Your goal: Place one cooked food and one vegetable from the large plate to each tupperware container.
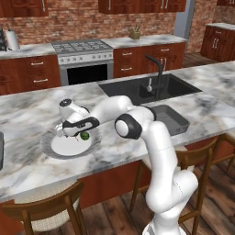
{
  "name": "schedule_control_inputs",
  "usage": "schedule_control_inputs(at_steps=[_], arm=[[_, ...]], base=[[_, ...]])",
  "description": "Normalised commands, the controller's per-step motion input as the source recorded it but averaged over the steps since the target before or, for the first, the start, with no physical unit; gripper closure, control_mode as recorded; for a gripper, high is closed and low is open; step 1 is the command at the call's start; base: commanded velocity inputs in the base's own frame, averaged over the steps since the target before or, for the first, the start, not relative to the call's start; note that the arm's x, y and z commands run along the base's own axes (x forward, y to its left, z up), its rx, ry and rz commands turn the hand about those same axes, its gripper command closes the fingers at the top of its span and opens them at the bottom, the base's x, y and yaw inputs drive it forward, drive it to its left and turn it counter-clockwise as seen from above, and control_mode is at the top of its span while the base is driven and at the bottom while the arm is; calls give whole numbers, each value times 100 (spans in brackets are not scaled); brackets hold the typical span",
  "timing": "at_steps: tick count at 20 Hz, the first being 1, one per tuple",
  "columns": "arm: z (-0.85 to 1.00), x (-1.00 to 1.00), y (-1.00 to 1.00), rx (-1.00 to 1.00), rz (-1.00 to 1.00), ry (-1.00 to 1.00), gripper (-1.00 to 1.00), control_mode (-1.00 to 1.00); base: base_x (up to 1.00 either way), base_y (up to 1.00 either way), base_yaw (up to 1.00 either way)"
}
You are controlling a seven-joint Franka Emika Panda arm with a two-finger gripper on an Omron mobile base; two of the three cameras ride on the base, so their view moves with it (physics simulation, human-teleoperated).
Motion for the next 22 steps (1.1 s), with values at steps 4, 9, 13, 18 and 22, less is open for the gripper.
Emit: schedule_control_inputs(at_steps=[4,9,13,18,22], arm=[[-10,0,8,-1,0,0,-100,-100],[0,0,0,0,0,0,100,-100],[0,0,0,0,0,0,100,-100],[3,0,-18,1,0,0,100,-100],[70,-23,-54,13,-5,0,100,-100]], base=[[0,0,0],[0,0,0],[0,0,0],[0,0,0],[0,0,0]])
